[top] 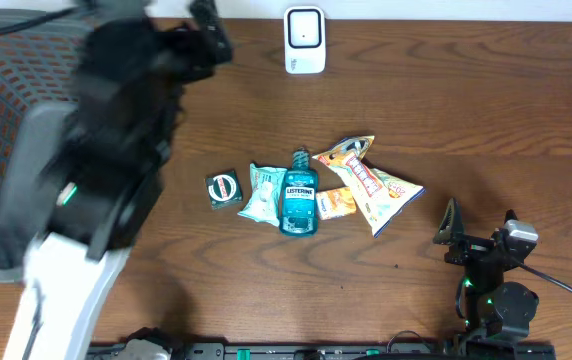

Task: Scan the item barcode

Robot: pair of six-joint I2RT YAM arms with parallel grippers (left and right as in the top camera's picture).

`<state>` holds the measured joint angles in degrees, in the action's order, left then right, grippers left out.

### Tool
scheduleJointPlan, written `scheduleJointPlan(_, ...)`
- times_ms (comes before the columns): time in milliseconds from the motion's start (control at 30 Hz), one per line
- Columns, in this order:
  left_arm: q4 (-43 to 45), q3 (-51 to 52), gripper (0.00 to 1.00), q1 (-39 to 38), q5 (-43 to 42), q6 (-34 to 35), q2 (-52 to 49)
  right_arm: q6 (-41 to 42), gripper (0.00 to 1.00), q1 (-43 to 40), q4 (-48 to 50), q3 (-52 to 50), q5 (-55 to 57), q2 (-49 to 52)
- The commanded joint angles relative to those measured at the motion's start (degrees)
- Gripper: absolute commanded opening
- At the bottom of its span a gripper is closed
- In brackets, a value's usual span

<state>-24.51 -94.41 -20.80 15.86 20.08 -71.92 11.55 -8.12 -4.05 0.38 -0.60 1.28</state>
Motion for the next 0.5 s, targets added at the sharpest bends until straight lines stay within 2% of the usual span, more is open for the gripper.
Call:
scheduleJointPlan(0,1.3,-0.3,0.98,-0.1,1.6,-11.9,6.7,0.4,0.99,0.3,-0.2,0.0,0.1,-0.2)
scheduleJointPlan(167,-1.1,-0.3,0.98,-0.1,1.6,-19.5,13.0,0.4,0.99,0.3,-0.2,0.0,0.1,-0.2)
scheduleJointPlan(267,-6.5,-0.3,0.98,-0.1,1.6,-19.6,15.4,0.4,0.99,0.3,-0.2,0.0,0.1,-0.2)
scheduleJointPlan(467,-5.9,1.9,0.98,-0.1,1.3,-19.6,19.8,0.4,0.99,0.3,-0.2,0.0,0.1,-0.2)
